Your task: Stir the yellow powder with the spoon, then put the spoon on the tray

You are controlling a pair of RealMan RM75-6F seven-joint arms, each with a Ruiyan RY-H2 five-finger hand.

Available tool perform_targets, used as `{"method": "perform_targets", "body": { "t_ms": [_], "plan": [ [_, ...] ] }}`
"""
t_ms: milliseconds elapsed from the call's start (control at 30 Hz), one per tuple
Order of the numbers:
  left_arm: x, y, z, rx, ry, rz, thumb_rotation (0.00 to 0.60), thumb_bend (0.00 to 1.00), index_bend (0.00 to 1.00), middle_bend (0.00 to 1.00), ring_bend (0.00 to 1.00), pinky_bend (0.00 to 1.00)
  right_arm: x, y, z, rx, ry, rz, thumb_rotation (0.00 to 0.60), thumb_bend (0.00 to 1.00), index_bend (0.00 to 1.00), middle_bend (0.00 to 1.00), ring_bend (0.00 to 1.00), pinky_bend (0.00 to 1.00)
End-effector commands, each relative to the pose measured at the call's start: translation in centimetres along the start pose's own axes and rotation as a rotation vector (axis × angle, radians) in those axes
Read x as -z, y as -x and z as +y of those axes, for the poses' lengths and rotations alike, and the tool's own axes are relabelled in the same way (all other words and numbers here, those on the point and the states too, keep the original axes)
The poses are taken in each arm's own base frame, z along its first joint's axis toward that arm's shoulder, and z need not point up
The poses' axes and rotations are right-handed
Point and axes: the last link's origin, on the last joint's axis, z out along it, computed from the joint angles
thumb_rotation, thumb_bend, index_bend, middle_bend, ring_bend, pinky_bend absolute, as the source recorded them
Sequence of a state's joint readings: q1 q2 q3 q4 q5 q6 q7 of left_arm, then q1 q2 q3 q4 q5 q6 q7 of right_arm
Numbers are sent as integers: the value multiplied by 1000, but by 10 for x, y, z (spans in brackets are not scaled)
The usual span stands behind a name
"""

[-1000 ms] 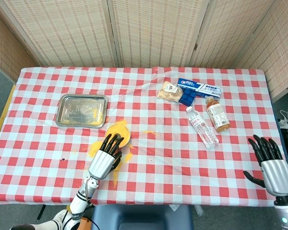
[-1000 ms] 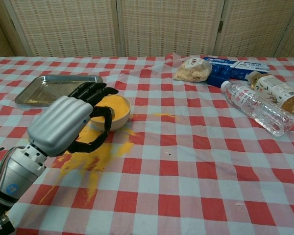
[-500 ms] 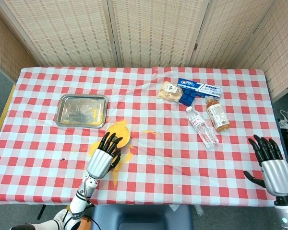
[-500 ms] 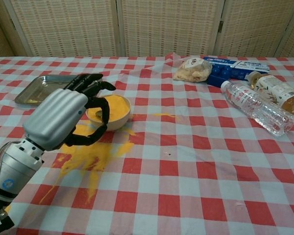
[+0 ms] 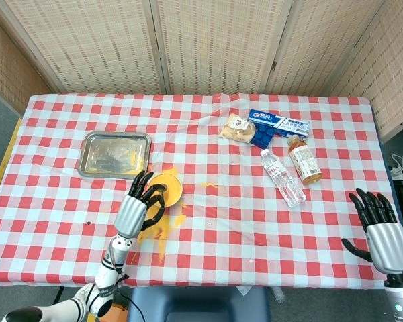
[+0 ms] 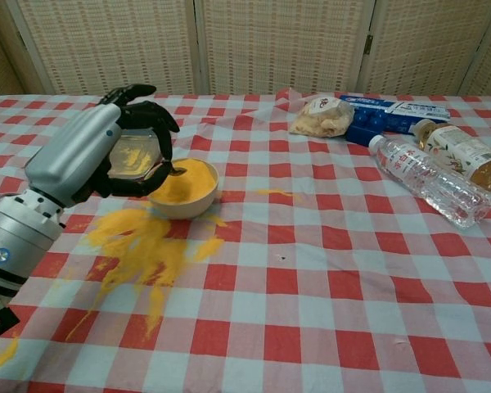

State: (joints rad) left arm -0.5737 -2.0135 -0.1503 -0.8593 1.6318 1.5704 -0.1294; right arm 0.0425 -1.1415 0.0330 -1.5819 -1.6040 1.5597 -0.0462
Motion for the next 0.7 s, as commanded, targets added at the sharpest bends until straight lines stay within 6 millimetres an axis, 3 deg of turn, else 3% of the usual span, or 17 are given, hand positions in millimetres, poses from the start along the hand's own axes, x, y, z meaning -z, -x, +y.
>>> {"method": "perform_targets", "body": {
  "t_ms": [33,333,700],
  "plan": [
    [-6,-4,-2,48,-19,3,600,702,803,344,66,52,0,0,0,1,3,2,600,60,0,0,0,0],
    [-10,-15,11,263,-99,-126,600,698,805,347,66,51,-2,1,2,0,8,-2,600,60,0,0,0,0],
    [-20,-15,7,285,-194,-219,600,701,806,348,66,48,-1,-1,2,-1,10,4,600,60,0,0,0,0]
  ]
}}
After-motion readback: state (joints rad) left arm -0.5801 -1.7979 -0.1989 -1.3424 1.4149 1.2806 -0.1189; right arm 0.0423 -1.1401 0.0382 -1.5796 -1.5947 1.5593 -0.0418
